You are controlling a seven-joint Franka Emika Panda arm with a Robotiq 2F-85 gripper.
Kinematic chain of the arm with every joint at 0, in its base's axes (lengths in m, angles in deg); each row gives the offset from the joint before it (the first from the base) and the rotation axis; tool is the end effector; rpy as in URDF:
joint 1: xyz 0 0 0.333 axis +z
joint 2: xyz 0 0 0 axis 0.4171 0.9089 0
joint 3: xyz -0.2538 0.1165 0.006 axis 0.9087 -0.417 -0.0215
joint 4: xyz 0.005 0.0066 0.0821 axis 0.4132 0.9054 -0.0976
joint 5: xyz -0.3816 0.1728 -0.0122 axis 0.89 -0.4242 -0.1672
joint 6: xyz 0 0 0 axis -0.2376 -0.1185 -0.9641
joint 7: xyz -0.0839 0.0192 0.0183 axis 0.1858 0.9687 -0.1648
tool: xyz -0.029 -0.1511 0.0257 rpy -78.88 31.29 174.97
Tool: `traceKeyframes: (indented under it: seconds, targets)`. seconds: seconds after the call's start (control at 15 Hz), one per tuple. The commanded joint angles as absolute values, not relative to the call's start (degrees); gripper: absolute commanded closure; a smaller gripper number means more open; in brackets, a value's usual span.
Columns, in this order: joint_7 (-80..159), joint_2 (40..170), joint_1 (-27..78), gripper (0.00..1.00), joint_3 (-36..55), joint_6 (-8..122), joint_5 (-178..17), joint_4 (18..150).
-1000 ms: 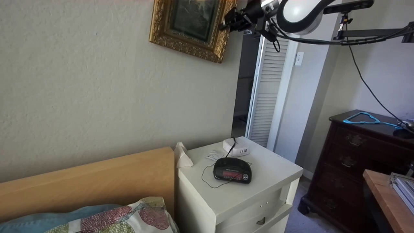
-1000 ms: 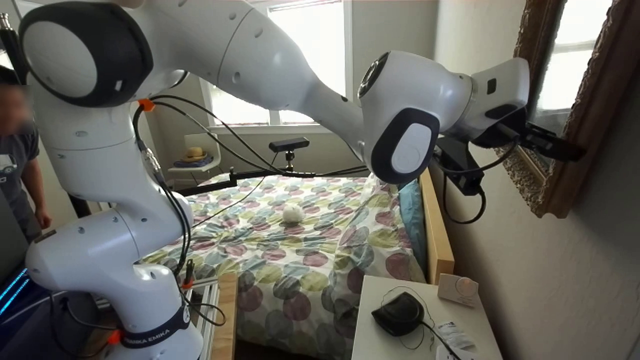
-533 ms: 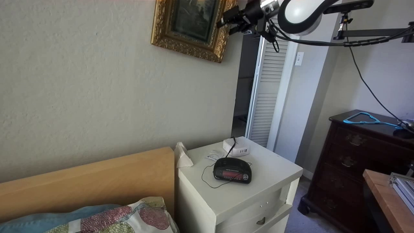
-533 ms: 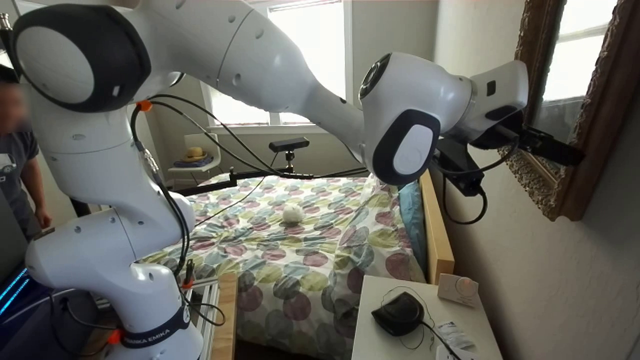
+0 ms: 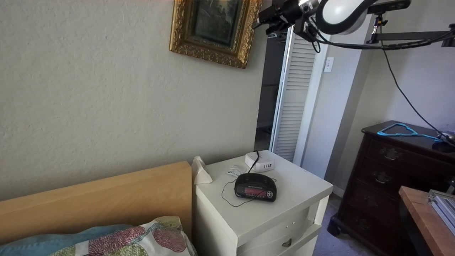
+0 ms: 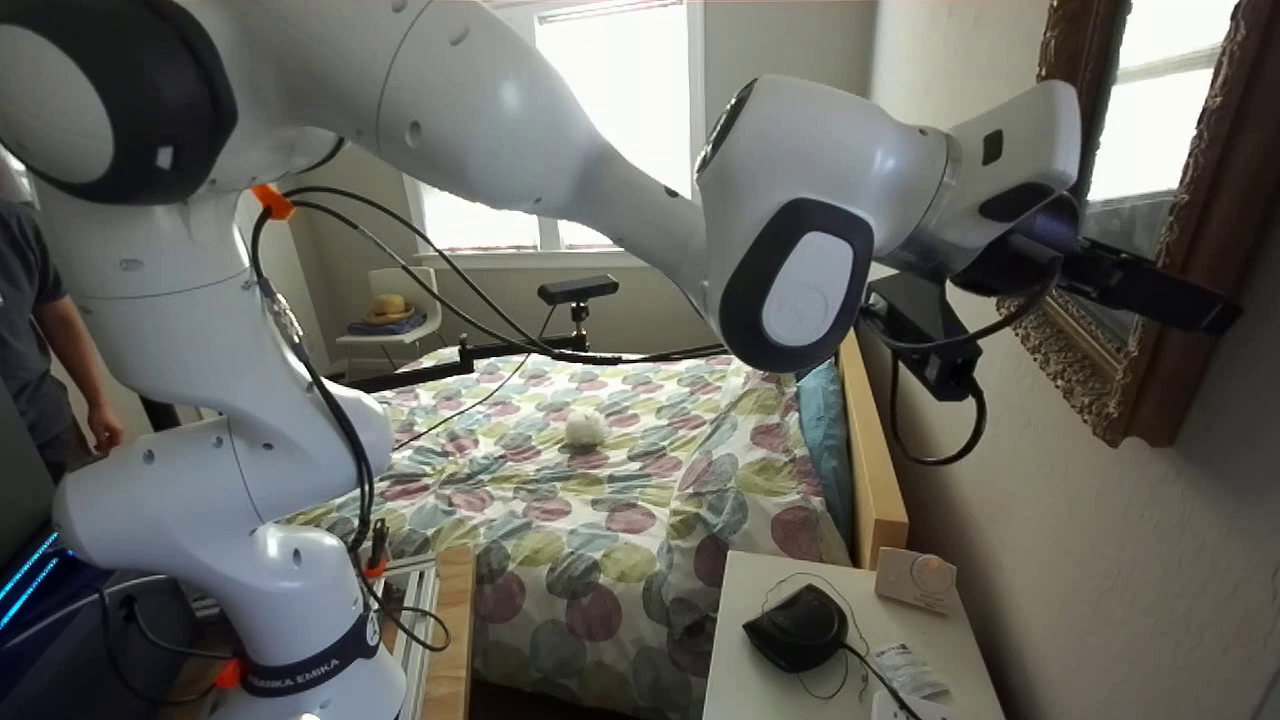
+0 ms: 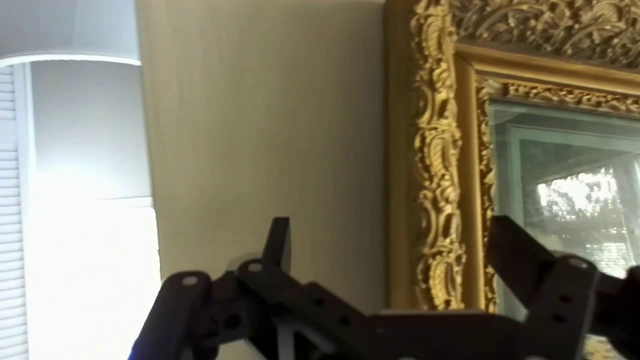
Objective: Push the picture frame on the wall to the left.
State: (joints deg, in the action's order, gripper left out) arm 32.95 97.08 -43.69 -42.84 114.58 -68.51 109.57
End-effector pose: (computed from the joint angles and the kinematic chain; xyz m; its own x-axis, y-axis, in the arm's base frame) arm 0.6366 -0.2168 0.4685 0.3349 -0.1604 0.9285 -0.2735 -0.9595 -0.0671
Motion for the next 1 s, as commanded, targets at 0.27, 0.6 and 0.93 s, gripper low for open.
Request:
traceKeyframes:
  seconds: [0.27, 0.6, 0.93]
  targets:
    - [37.1, 82.8, -40.1, 0.00, -34.6, 106.9, -73.1, 117.7]
    - [41.4, 76.3, -37.9, 0.00, -32.0, 97.9, -78.3, 122.8]
    - [46.7, 67.9, -19.1, 0.00, -10.9, 89.3, -84.3, 129.9]
